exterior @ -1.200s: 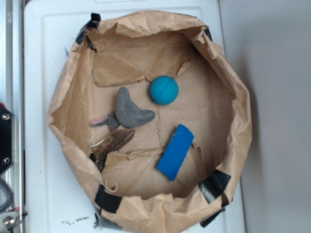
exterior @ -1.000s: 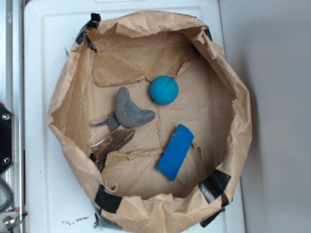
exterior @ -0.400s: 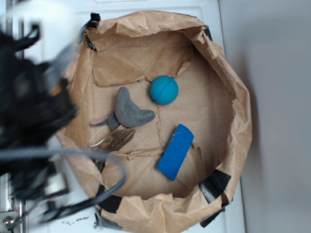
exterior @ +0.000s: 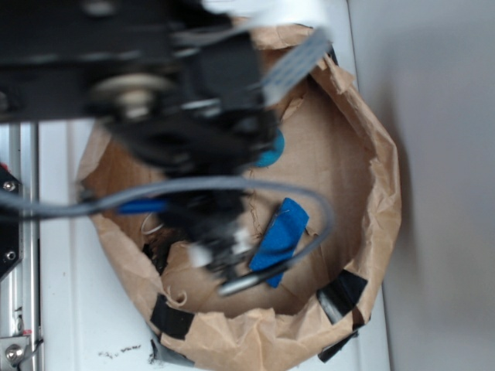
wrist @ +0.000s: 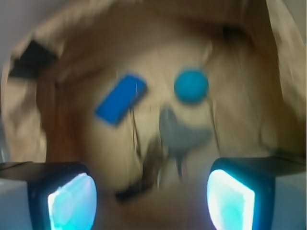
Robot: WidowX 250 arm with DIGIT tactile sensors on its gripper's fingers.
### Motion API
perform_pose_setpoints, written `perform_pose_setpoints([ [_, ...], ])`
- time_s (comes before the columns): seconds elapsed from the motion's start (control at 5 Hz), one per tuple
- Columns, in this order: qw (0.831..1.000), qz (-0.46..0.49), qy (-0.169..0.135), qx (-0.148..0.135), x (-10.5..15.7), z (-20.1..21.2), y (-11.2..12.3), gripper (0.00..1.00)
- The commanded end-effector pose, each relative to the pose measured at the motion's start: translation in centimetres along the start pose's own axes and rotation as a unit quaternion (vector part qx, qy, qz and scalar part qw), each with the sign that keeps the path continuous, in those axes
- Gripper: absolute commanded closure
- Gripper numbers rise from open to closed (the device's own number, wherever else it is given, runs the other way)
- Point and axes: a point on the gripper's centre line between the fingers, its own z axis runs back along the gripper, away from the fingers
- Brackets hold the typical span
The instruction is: Grab the blue ball.
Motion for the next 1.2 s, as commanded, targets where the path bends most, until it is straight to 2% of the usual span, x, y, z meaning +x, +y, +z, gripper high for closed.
perform_pose_setpoints([
  [0.0, 0.997, 0.041, -0.066, -0.006, 6.5, -3.1, 2.9, 0.00],
  [0.2, 0.997, 0.052, -0.060, 0.005, 8.8, -4.8, 4.5, 0.00],
  [0.4, 0.994, 0.074, -0.072, 0.029, 7.2, -6.1, 6.5, 0.00],
  [0.6, 0.994, 0.063, -0.080, 0.029, 6.2, -7.6, 6.6, 0.00],
  [1.0, 0.997, 0.054, -0.059, 0.022, 4.7, -8.3, 5.6, 0.00],
])
